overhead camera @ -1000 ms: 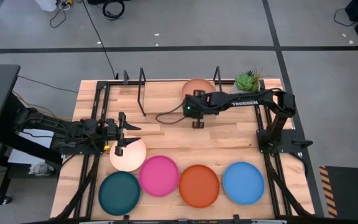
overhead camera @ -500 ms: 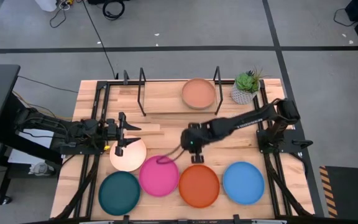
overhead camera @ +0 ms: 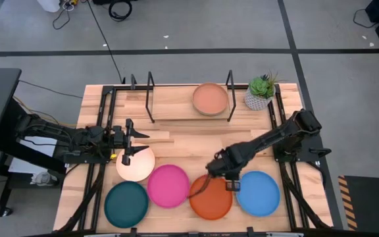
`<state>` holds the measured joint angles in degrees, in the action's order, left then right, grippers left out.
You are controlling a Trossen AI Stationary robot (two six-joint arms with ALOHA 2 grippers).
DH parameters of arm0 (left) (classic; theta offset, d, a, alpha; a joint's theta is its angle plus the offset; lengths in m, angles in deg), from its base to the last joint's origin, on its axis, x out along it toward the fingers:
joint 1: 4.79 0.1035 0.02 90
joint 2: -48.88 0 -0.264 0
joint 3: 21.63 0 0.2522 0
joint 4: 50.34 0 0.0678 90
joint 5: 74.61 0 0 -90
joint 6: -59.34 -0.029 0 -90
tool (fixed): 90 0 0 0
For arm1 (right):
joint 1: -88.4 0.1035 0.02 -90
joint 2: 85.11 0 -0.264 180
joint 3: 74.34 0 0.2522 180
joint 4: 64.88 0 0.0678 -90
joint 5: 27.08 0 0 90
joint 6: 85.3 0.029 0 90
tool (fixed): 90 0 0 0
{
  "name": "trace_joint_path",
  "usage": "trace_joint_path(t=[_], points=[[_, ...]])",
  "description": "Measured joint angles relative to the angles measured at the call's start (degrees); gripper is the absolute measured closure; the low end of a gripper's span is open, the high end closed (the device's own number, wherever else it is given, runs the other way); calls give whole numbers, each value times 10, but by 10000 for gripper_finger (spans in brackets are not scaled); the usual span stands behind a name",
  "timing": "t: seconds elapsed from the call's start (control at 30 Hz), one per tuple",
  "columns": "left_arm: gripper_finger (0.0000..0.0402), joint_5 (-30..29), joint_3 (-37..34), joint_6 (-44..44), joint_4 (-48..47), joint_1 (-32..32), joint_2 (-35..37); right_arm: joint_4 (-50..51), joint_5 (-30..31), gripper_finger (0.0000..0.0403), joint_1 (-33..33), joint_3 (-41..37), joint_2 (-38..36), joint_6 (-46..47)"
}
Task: Place and stack plates onto a shelf
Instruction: Put the blue plate on the shelf
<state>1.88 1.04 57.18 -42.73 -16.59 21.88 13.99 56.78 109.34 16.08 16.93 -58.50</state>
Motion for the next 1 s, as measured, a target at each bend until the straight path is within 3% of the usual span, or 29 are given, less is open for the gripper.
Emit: trace_joint_path(t=[0.27, 0.7, 1.0], points=[[209, 0, 0, 0, 0, 0, 0, 34, -2, 292, 35, -40, 0, 9], [209, 0, 0, 1, -3, 0, 0, -46, -57, 294, 34, -158, 0, 19], [209, 0, 0, 1, -3, 0, 0, -39, -58, 370, 33, -179, 0, -11]])
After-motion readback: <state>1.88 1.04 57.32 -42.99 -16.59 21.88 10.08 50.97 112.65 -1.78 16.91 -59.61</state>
